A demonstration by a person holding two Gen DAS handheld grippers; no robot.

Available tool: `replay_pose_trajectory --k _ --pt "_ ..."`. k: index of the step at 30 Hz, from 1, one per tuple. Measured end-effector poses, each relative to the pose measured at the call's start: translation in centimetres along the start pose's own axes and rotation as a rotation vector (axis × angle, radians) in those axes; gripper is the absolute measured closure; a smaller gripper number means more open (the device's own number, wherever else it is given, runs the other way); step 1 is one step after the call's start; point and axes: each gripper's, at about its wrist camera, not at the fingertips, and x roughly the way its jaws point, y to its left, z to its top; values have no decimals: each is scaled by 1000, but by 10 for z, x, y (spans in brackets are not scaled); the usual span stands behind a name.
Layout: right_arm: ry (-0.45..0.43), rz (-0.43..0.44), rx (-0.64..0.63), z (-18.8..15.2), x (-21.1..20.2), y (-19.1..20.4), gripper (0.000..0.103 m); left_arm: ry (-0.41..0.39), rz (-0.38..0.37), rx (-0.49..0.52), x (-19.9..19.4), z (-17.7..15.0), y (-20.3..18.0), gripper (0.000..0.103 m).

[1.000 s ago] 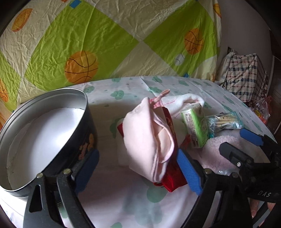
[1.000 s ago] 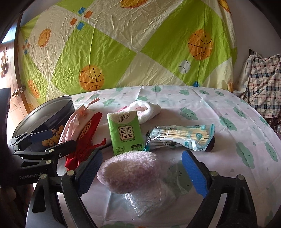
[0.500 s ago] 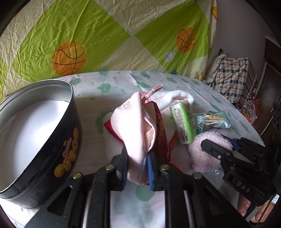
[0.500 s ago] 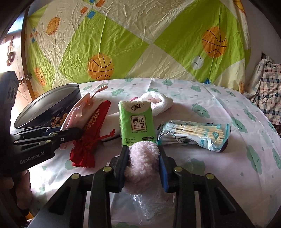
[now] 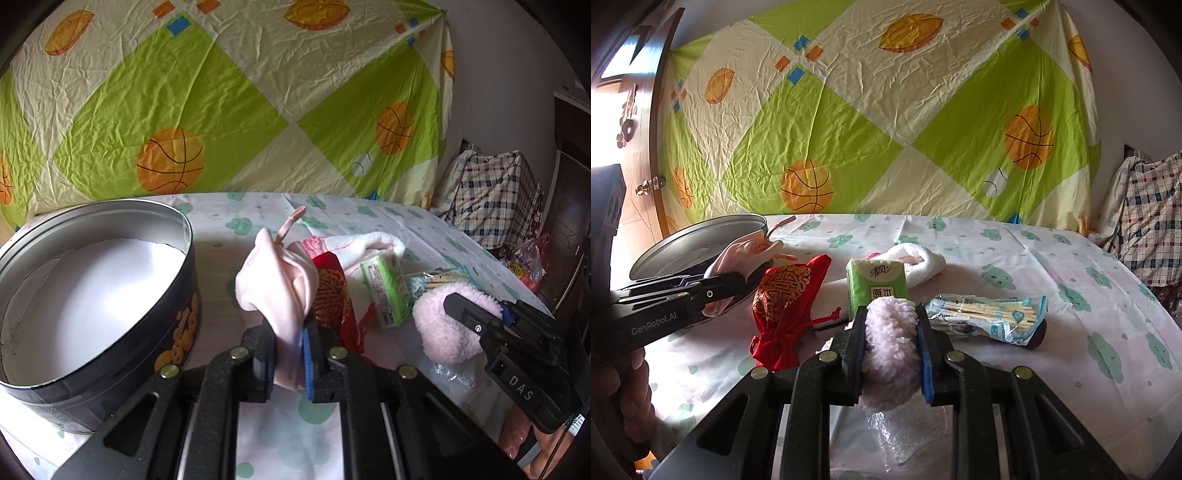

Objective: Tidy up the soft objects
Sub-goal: 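Lift the pink fabric over the black tin with the left gripper while the right gripper carries the puff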

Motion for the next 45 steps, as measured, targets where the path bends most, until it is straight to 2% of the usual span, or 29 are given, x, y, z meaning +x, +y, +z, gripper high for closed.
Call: replay_pose_trajectory --k 6,14,30,45 --pt "-33 6 11 0 -5 -1 78 -61 1 -1 -10 -1 1 94" --pt "-66 1 50 1 -10 0 78 -116 45 26 -21 -6 -2 94" --pt "-146 29 57 2 -18 20 78 -175 97 21 -34 -12 5 94" --pt "-163 64 51 4 -17 38 78 -220 145 7 -47 -15 16 94"
